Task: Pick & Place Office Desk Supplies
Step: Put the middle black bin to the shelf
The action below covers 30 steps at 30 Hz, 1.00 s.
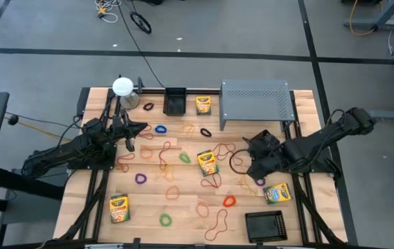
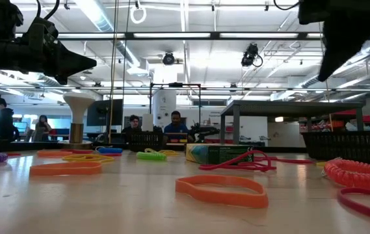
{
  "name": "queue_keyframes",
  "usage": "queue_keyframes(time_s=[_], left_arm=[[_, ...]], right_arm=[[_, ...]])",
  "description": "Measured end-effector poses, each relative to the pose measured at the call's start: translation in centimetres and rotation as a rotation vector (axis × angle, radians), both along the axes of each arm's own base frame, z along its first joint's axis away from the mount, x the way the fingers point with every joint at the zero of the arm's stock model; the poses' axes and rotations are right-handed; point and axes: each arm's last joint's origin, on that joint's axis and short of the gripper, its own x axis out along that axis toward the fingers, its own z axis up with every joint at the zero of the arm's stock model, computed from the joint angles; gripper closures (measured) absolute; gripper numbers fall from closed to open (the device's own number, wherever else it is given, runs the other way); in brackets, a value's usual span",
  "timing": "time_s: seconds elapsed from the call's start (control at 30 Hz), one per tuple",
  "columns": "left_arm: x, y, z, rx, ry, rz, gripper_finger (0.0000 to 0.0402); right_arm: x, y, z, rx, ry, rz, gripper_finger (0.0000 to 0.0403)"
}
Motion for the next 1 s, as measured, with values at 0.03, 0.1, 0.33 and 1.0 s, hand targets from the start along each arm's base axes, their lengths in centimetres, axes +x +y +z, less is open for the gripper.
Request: queue_keyframes(time_s=[0.03,0.1,0.33,1.0], left_arm=[[0.0,0.0,0.0,0.0,0.0,0.0,0.039],[0.0,0.0,0.0,0.0,0.0,0.0,0.039],[0.0,0.0,0.0,0.0,-0.001,0.0,0.039],[0.0,0.0,0.0,0.0,-0.001,0.0,0.039]], right_arm=[[-0.2,0.3,-0.2,0.008,0.038,0.019,0.0347],[-0.6,0.9,-0.7,0.035,0.121,0.072,0.0328],[-2.1,3.0,-2.7,-0.007,0.457,0.248,0.026],[-2.4,2.6,-8.0,-0.133,0.824,0.421,0.0241]])
